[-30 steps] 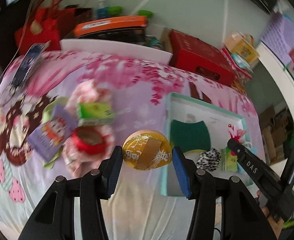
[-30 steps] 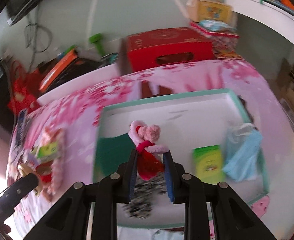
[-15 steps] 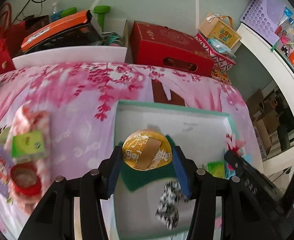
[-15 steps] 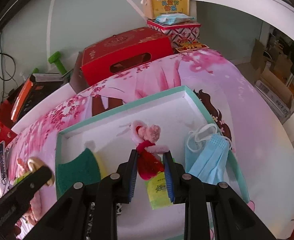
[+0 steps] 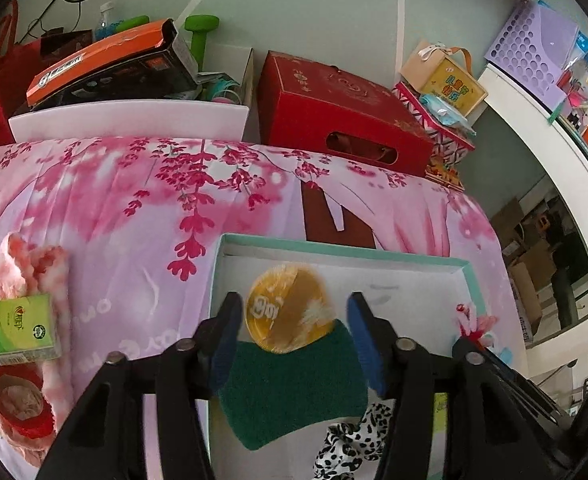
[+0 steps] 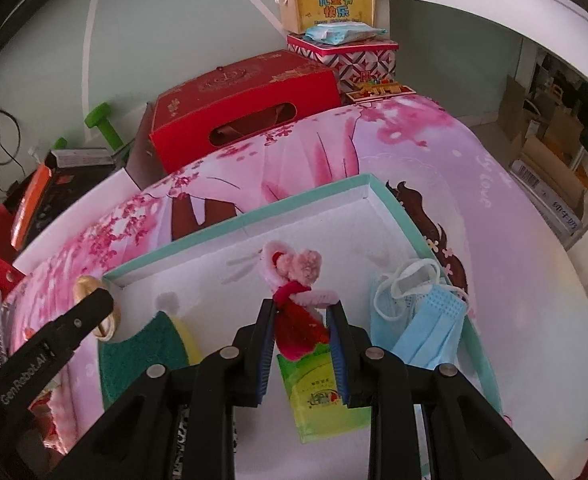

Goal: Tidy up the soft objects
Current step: 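Carry the pink-red toy and round tin into the white tray and release both, then move both tools back to the pile of items on the bed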

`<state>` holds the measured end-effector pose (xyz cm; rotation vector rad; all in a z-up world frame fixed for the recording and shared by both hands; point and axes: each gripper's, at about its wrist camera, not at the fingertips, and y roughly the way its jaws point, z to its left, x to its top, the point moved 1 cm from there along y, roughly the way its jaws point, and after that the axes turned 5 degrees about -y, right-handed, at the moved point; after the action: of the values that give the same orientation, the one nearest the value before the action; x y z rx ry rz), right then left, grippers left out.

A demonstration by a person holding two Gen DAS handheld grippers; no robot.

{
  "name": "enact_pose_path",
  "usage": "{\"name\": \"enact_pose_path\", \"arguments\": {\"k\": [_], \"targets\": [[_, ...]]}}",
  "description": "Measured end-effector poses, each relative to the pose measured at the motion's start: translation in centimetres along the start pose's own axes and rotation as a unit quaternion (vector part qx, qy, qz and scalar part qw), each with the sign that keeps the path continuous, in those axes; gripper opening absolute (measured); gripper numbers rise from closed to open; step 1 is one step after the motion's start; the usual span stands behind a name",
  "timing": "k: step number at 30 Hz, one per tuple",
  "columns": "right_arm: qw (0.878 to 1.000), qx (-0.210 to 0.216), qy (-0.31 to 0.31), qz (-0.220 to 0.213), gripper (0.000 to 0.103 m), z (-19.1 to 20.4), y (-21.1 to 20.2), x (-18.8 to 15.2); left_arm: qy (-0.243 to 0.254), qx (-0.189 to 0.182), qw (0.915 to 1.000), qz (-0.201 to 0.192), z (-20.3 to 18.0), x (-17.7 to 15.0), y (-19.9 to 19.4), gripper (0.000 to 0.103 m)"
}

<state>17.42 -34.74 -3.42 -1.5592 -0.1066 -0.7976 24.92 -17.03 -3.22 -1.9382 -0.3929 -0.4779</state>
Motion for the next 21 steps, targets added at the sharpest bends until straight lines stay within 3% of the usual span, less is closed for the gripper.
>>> {"name": "enact_pose_path", "arguments": {"k": [2, 6, 10, 16, 19, 21], "targets": [[1.000, 0.004, 0.001, 0.008, 0.038, 0.0, 0.2, -0.1, -0.003, 0.002, 1.0000, 0.001, 0.2, -0.1, 0.1, 0.069], [1.000, 0.002, -0.001, 0.009, 0.072, 0.0, 0.1, -0.1, -0.017, -0.008, 0.9998, 0.006, 0.7, -0.1, 0.0, 0.077], [1.000, 0.005, -0.006, 0.015, 0.081, 0.2, 0.2, -0.2, -0.020, 0.012, 0.9997, 0.003, 1.1, -0.1, -0.4, 0.087], [0.999, -0.004, -0.026, 0.023, 0.102, 0.6, 0.5, -0.4, -0.019, 0.068, 0.9975, 0.004, 2.2, -0.2, -0.7, 0.088], [0.999, -0.007, -0.033, 0.012, 0.103, 0.7, 0.0, -0.4, -0.011, 0.092, 0.9957, 0.000, 2.5, -0.3, -1.0, 0.100], [0.999, -0.006, -0.034, 0.010, 0.103, 0.7, -0.1, -0.4, -0.008, 0.101, 0.9948, -0.006, 2.6, -0.3, -1.1, 0.102]]}}
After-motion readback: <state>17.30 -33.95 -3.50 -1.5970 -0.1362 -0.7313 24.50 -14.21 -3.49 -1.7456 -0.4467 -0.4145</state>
